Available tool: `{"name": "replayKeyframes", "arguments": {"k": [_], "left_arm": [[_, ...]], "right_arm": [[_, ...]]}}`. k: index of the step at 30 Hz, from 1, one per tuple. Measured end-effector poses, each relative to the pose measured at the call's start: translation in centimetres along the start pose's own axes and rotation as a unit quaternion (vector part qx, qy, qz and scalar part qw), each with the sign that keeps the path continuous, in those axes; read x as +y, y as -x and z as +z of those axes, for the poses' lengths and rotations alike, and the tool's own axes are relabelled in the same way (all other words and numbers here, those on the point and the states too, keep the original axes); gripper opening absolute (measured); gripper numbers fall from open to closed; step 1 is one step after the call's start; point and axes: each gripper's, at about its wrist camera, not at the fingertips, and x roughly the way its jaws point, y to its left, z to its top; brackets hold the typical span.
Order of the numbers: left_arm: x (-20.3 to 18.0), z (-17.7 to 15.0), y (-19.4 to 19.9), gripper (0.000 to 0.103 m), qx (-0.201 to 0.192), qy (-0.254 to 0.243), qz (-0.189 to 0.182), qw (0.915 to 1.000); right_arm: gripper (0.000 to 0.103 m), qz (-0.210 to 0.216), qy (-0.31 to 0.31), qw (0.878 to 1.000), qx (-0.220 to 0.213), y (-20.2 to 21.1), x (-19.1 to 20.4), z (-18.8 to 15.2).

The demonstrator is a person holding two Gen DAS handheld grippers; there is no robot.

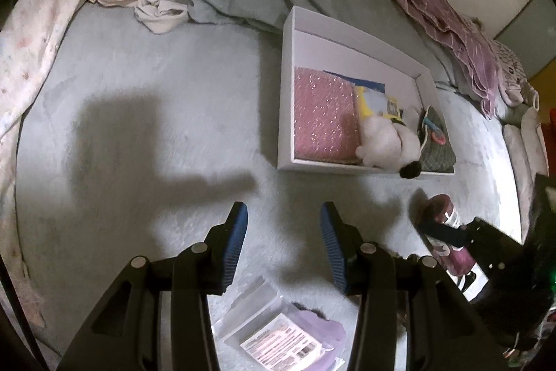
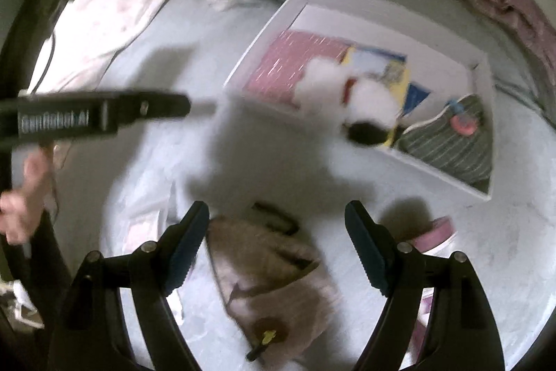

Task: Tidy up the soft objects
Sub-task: 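Withdraw the right gripper and move it over the brown plaid cap, then grasp the brown plaid cap with the right gripper and lift it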

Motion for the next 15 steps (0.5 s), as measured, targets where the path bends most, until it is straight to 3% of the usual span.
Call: {"name": "replayKeyframes", "arguments": {"k": [3, 12, 15], "left_arm": [[0.5, -0.1, 0.0, 0.043, 0.002, 0.005, 0.004, 1.0000], [1.4, 0.4, -0.3, 0.043, -0.001, 0.038, 0.000, 0.9993], [0.8, 0.4, -0.6, 0.043, 0.004, 0.032, 0.004, 0.9995]], "right_arm": [[0.081, 0.009, 0.007, 1.000, 0.014, -0.7, 0.3, -0.8], [0.081, -0.017, 0.019, 0.998, 0.049, -2.9, -0.5, -5.7], [0.081, -0.009, 0.021, 1.000, 0.013, -2.4, -0.8, -7.0]]}}
